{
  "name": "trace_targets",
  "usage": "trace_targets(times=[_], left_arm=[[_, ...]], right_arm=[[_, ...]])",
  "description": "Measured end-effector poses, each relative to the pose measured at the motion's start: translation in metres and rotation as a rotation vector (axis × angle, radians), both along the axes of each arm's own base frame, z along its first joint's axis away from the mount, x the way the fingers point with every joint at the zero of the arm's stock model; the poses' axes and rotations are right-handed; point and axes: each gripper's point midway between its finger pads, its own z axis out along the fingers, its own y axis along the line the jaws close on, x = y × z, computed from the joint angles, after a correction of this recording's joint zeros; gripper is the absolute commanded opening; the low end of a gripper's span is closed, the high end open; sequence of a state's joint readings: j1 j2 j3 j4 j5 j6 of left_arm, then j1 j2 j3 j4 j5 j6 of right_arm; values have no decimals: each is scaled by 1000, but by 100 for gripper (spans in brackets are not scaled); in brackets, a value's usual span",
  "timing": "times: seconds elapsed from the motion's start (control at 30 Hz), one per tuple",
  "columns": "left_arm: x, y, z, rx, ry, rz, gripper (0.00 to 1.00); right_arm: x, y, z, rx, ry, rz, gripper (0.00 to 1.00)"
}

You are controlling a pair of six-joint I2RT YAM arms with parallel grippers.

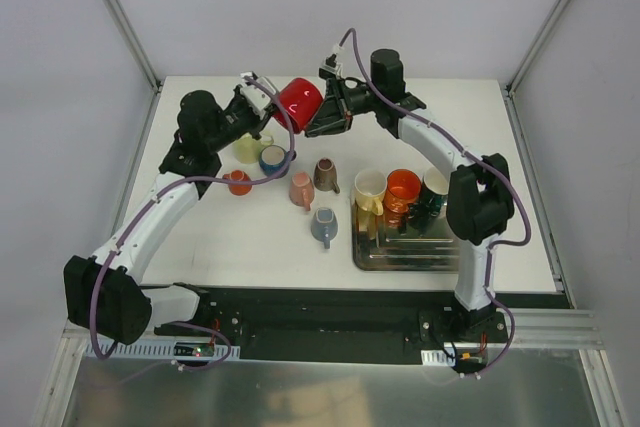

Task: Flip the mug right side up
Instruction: Turn over the cup at the corner of the board.

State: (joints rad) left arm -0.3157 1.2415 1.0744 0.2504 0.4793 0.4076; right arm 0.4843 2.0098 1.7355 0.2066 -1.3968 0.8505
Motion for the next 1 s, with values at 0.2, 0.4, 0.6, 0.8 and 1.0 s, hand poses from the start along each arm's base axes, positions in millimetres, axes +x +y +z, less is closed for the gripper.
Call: trace_targets(times=[0.2, 0.4, 0.6, 0.8, 1.0], left_arm=[[-5, 2, -13, 60, 49, 36, 0], [-34, 21, -29, 195, 230, 77, 0], [-90, 43, -40, 346, 514, 56, 0], [-127, 60, -105, 489, 990, 105, 0], [-144, 82, -170, 563, 1289, 330, 0]], right_arm=[[3, -1, -10, -16, -14, -21, 64], [35, -17, -33, -101, -64, -189, 67], [85, -71, -53, -284, -273, -471, 67], [87, -91, -37, -388, -506, -575, 67], [88, -102, -32, -448, -640, -599, 67]])
